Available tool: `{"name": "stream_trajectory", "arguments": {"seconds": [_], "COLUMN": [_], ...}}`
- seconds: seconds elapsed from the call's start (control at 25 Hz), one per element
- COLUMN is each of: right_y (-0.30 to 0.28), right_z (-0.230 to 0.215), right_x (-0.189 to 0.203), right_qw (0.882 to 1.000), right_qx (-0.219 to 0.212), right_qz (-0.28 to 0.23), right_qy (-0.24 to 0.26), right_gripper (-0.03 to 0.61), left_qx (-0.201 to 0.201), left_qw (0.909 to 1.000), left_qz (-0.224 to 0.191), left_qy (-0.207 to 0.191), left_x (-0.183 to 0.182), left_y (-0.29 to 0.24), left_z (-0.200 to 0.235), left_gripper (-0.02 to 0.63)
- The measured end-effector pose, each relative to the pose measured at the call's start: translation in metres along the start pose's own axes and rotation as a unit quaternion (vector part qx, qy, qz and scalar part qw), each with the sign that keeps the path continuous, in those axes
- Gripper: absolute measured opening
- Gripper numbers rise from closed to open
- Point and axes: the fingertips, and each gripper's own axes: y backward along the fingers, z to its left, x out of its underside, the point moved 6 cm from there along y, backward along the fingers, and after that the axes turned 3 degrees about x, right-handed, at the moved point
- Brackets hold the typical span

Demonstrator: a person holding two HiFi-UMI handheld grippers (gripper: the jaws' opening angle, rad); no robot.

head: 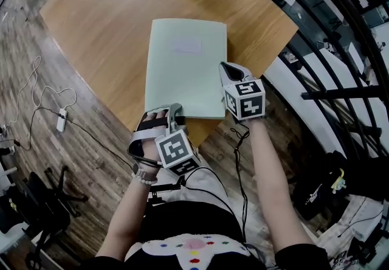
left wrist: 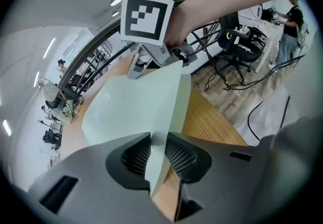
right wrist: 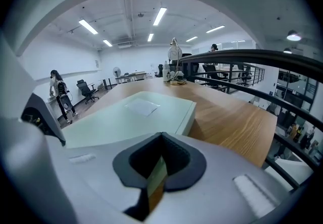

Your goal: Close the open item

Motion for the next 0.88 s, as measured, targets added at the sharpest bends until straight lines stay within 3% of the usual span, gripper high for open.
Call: {"name": "stream_trajectory", "arguments": {"seconds": [0.24, 0.32, 0.48, 0.68, 0.88], "right_y": [0.001, 0.002, 0.001, -0.002, 0.001], "right_z": [0.0, 0.0, 0.0, 0.003, 0.006], "right_x": [0.003, 0.004, 0.003, 0.003, 0.0], "right_qw": [1.0, 1.0, 1.0, 1.0, 0.999], "right_qx": [-0.001, 0.002, 0.003, 0.014, 0.031], "right_qz": [-0.005, -0.005, -0.003, -0.006, -0.017], "right_qy": [-0.016, -0.013, -0.008, -0.009, -0.014], "right_gripper": [0.008, 0.008, 0.008, 0.008, 0.008], "left_qx": [-0.037, -0.032, -0.018, -0.042, -0.075], "left_qw": [0.9977, 0.9969, 0.9912, 0.9744, 0.9403], "left_qz": [-0.057, -0.072, -0.111, -0.17, -0.242], "left_qy": [0.001, 0.01, 0.07, 0.142, 0.228], "left_x": [0.004, 0.006, 0.017, 0.036, 0.053], "left_y": [0.008, 0.009, 0.015, 0.029, 0.051], "left_z": [-0.004, -0.007, -0.009, 0.002, 0.025], "left_gripper": [0.098, 0.113, 0.124, 0.057, 0.008]}}
